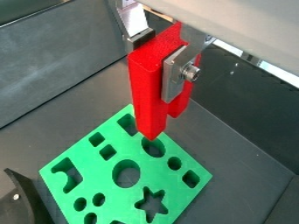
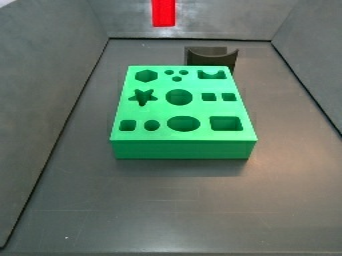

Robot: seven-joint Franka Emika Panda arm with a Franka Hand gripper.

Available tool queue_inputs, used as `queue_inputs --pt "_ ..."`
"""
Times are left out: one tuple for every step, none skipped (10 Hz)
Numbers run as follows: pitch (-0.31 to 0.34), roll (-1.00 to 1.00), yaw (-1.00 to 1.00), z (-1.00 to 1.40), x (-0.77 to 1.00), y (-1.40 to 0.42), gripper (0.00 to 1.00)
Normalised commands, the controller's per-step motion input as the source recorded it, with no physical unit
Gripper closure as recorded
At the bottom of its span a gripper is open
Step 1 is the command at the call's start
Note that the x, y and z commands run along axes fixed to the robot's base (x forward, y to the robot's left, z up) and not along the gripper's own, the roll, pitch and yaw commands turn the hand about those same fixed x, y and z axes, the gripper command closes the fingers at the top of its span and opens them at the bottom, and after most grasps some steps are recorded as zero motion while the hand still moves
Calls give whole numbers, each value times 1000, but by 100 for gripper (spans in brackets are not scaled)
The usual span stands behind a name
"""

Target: Insert the double-square object.

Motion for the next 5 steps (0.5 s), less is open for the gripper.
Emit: queue_inputs --pt "0 -7 0 0 0 26 100" --pt "0 0 -74 0 -83 0 100" --pt "-37 0 -229 -34 -343 31 100" --pt "-21 0 -451 -97 -103 0 100" --pt "-11 17 -977 -146 97 46 100"
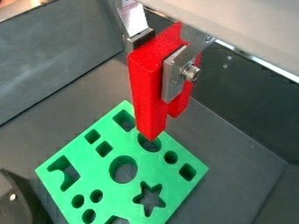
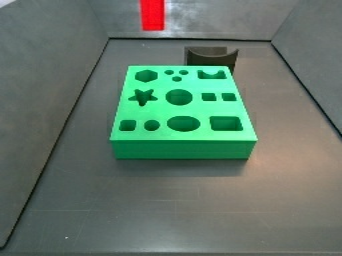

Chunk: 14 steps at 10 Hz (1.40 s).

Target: Insert the double-square object.

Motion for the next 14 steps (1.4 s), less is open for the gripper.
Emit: queue_inputs --pt "-13 13 -986 -149 100 49 100" --pt "-4 0 -937 -189 194 103 100" --pt "-3 -27 -737 -209 494 251 100" --pt "0 -39 -357 -397 960 360 100" --pt "0 -29 -317 -426 1000 357 100" --pt "0 -17 -314 -429 1000 363 100" --pt "0 -11 -303 -434 1000 366 100" --pt "0 -7 -297 -434 1000 366 100" --pt "0 -4 -294 -434 1000 363 100" --pt "0 -39 -437 -349 863 340 100" --pt "0 -87 -617 -217 629 260 100" --pt "0 -94 -649 -191 589 234 100" --pt "0 -64 -683 -254 563 234 100" --pt "0 -64 -689 -257 560 237 100"
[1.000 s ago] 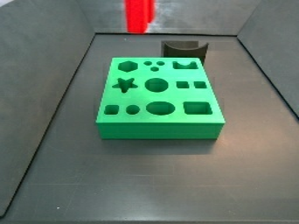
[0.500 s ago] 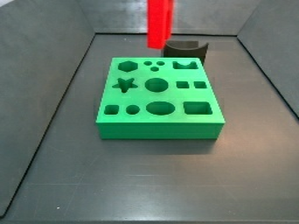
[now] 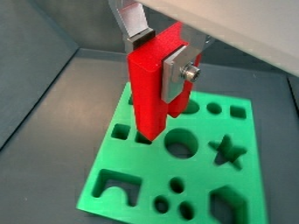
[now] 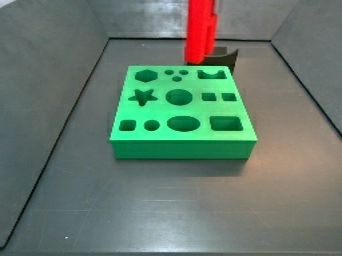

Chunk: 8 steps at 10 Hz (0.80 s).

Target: Insert the double-square object.

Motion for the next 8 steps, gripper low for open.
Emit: queue_inputs --pt "0 -66 -566 -237 691 203 100" --pt "0 -39 -460 -289 797 163 100" --pt "0 -23 -500 -300 740 106 100" --pt "0 0 -603 -360 566 0 100" --pt "0 56 -849 -357 174 -100 100" --pt "0 63 -1000 -400 0 -51 100" --pt "0 60 -1000 -389 0 -54 100" --pt "0 39 -977 -323 0 -86 100"
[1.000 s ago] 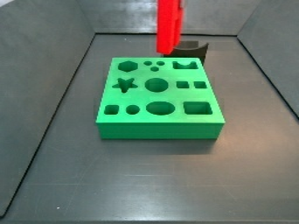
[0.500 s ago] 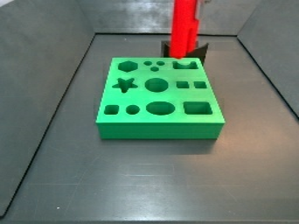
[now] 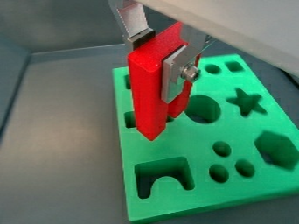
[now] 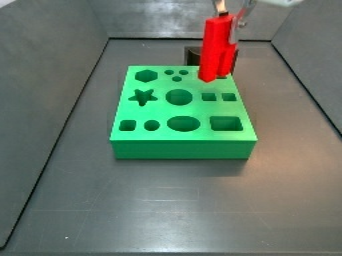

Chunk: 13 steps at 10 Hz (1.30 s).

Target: Insert the double-square object.

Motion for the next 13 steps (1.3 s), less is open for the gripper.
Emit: queue_inputs --pt "11 20 -903 -260 20 -123 100" --pt "19 0 -826 -149 109 -189 100" --pt "0 0 -860 -123 89 -211 100" --pt "0 44 -914 -257 20 -146 100" --pt "0 66 -874 -291 83 -134 100" --pt "4 101 -854 -283 46 -97 100" --pt "26 127 -814 -271 60 -83 100" --pt "39 121 -740 -234 137 -109 100" --pt "66 124 -623 -194 226 -166 100" --pt "87 157 -420 -163 320 -366 100" --pt "20 143 -183 -166 134 -180 100" --pt "0 69 0 -206 20 -26 100" --pt "-41 0 0 -303 54 -40 100"
